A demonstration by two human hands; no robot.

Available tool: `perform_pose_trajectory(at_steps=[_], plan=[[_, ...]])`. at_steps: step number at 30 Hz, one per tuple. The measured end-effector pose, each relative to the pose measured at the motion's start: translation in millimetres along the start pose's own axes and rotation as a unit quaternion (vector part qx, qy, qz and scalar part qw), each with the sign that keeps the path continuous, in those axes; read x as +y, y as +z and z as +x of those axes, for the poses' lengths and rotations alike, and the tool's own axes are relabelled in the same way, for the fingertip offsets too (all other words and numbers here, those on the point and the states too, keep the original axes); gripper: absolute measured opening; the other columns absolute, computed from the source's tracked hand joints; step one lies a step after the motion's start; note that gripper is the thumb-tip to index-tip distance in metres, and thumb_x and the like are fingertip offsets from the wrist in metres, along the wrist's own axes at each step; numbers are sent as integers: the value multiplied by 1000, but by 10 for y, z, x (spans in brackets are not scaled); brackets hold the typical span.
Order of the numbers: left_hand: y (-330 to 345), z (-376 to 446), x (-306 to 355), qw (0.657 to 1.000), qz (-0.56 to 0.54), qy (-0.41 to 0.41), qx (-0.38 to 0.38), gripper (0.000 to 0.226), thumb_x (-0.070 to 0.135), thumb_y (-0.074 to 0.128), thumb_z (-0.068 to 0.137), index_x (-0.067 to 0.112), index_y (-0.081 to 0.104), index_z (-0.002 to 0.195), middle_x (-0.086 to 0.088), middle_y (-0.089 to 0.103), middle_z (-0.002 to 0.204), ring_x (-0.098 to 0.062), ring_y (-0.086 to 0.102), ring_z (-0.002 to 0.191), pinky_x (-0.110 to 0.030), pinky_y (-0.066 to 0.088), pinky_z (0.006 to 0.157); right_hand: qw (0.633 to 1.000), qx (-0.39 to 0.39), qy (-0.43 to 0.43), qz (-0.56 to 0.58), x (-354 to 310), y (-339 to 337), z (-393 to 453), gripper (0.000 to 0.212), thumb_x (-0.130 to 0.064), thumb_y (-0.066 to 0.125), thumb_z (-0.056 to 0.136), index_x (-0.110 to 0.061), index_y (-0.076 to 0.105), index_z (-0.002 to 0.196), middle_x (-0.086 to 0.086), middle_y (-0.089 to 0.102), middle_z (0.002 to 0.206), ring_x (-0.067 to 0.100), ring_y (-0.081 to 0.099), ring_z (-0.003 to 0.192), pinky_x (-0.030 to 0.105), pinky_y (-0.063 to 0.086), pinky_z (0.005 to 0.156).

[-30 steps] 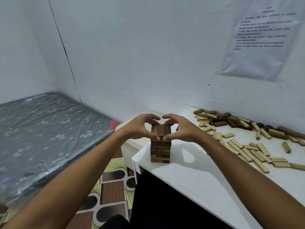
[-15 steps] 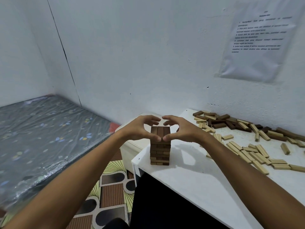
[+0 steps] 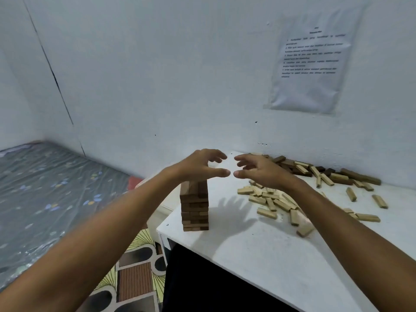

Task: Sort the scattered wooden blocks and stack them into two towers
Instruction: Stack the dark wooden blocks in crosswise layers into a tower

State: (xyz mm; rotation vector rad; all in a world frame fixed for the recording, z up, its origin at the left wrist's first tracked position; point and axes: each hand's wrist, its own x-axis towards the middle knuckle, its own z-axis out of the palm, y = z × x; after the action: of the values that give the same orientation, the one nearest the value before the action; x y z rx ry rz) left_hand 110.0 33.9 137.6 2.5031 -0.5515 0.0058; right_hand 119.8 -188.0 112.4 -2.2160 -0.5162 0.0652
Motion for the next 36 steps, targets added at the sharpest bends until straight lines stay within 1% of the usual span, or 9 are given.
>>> perform_pose_trajectory(at_steps=[6, 10, 15, 18, 21, 26, 29, 32, 36], plan=[[293, 326, 521, 997, 13, 64, -49, 55, 38, 72, 84, 18, 54, 132, -2, 58, 131, -14, 51, 122, -21, 38, 91, 999, 39, 18, -7, 261, -404, -355, 43, -34, 72, 84, -34, 60, 126, -12, 64, 111, 9, 60, 108, 30, 49, 91], [614, 505, 813, 993, -1, 92, -71, 55, 35, 74, 83, 14, 56, 130, -2, 59, 128, -13, 52, 119, -27, 41, 95, 994, 72, 74, -39, 532, -612, -649, 39, -33, 70, 86, -30, 59, 123, -6, 59, 118, 13, 56, 112, 24, 47, 81], [1238, 718, 837, 989, 16, 59, -133, 60, 43, 71, 84, 19, 51, 135, -4, 53, 138, -20, 50, 124, -35, 44, 100, 973, 68, 179, -127, 1086, -692, -1047, 56, -34, 67, 88, -22, 48, 139, 1, 48, 144, 19, 46, 129, 32, 41, 99], [1678, 746, 767, 984, 103, 27, -140, 66, 51, 60, 89, 22, 40, 144, -9, 35, 153, -28, 30, 141, -47, 31, 112, 945, 40, 228, -230, 1407, -663, -1276, 63, -41, 59, 91, -24, 36, 148, 5, 35, 153, 23, 32, 139, 40, 34, 109], [2010, 705, 679, 983, 159, -12, -96, 65, 57, 39, 96, 26, 24, 151, -9, 9, 162, -36, 3, 149, -62, 9, 116, 913, 13, 280, -298, 1672, -619, -1454, 68, -58, 42, 95, -32, 17, 154, 5, 8, 163, 29, 4, 149, 49, 15, 117], [2245, 791, 642, 980, 178, 22, -91, 60, 54, 26, 100, 25, 20, 152, -15, -5, 162, -42, -8, 147, -66, -5, 113, 924, 42, 278, -259, 1909, -612, -1459, 64, -61, 25, 98, -35, 11, 154, 3, -4, 163, 26, -11, 149, 49, -2, 120], [2280, 1005, 659, 992, 107, 35, -55, 50, 50, 32, 100, 24, 44, 141, -8, 20, 160, -31, 9, 148, -60, -2, 114, 952, 76, 232, -184, 1989, -677, -1288, 60, -55, 32, 99, -30, 23, 153, 1, 13, 162, 21, 4, 150, 43, 7, 121], [2264, 1283, 636, 996, 36, 33, 68, 49, 47, 34, 90, 21, 65, 117, 3, 62, 126, -21, 43, 128, -54, 23, 111, 965, 148, 178, -121, 2051, -846, -1094, 45, -43, 48, 98, -26, 49, 139, -6, 49, 143, 12, 48, 128, 36, 41, 106], [2237, 1723, 538, 990, 24, 13, 137, 34, 37, 54, 91, 19, 67, 117, 3, 64, 121, -17, 47, 121, -44, 31, 105, 965, 201, 135, -97, 2242, -1190, -811, 31, -22, 55, 96, -21, 61, 126, -6, 60, 127, 9, 55, 115, 33, 48, 97]])
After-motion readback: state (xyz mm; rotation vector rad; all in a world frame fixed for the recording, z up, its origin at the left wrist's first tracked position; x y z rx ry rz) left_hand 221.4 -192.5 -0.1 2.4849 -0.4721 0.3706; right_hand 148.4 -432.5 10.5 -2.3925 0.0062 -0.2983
